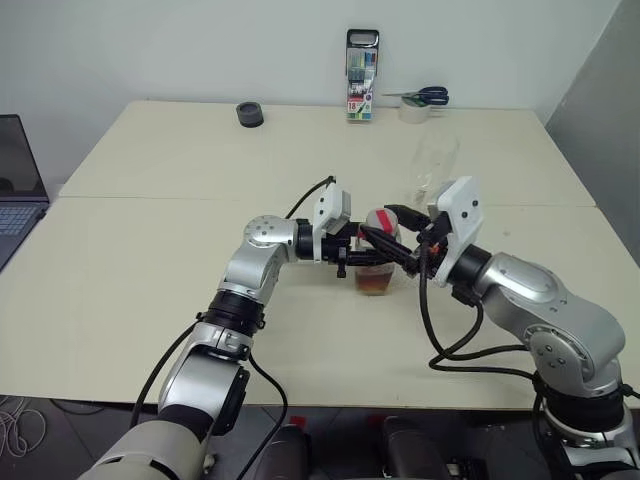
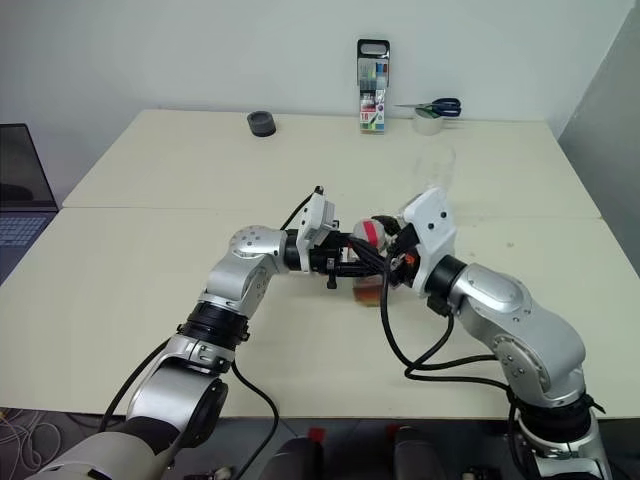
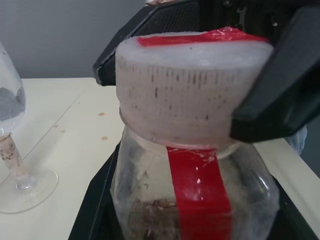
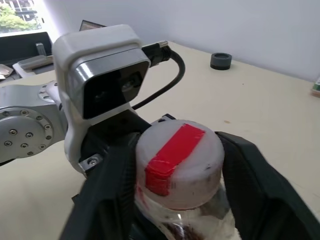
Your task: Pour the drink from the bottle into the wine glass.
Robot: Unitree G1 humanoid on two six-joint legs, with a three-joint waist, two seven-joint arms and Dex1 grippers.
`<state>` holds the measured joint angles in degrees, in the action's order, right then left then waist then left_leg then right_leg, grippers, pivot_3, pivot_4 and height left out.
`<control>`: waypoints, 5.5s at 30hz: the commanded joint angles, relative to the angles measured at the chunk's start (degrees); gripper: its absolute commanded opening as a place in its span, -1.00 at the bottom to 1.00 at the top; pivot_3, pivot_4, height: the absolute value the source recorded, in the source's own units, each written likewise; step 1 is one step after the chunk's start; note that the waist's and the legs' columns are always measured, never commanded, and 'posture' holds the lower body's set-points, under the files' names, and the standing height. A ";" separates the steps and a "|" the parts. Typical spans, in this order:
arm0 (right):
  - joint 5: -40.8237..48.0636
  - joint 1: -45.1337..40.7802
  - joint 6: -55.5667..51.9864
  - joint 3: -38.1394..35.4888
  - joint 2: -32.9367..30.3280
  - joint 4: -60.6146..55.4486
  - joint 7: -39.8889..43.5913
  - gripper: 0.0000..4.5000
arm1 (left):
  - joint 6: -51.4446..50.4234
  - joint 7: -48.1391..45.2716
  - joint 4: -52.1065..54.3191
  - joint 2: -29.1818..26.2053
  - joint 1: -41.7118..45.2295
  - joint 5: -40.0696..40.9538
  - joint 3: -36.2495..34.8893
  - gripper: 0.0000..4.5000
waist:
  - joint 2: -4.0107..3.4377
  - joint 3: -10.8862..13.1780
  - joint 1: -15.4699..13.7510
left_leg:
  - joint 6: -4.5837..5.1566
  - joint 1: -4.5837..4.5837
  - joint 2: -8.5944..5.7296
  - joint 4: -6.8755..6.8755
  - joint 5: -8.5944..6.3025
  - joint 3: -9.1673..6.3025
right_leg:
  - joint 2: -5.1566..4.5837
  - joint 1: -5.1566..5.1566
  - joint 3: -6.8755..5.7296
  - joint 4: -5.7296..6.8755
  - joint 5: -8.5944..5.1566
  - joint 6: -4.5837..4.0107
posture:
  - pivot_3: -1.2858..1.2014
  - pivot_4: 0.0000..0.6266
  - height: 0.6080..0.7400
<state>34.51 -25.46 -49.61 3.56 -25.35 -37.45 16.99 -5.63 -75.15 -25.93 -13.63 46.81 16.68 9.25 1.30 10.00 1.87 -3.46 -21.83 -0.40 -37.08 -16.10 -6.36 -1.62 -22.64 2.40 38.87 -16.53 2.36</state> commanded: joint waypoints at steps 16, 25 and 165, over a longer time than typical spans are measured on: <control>-2.74 -20.75 13.33 6.61 -18.28 33.68 49.09 -0.15 | 2.51 -3.02 1.98 -0.30 -0.32 0.36 0.85 -0.23 | -0.18 0.19 0.34 | 0.02 -0.01 0.10 -0.04 0.00 -0.03 | 0.15 -0.02 -0.02 0.02 0.01 -0.02 | 0.03 -0.52 1.00; -0.37 -6.17 8.17 -7.72 -16.15 11.67 28.15 1.00 | 1.76 1.34 0.64 0.55 0.40 0.25 -0.58 -0.23 | -0.22 0.21 -0.20 | -0.20 -1.10 -0.06 -0.77 0.12 -0.05 | -0.23 -0.74 -0.10 0.21 0.04 0.01 | 0.03 -0.52 1.00; -3.70 -7.42 8.99 -4.67 -9.42 9.60 25.05 0.73 | 9.78 -1.02 -12.38 1.93 7.11 -3.51 -3.20 -0.25 | -0.29 0.20 1.20 | 0.04 -0.94 -0.07 -0.98 -0.01 0.03 | -0.06 -0.65 0.01 0.50 0.16 0.17 | 0.03 -0.52 1.00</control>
<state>31.52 -32.67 -41.66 -1.07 -35.02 -25.51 43.75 4.01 -75.85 -40.95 -11.74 52.61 11.48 6.91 1.01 10.20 3.08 -3.42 -22.77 -0.47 -38.06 -16.11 -6.33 -1.68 -23.29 2.40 39.38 -16.37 2.53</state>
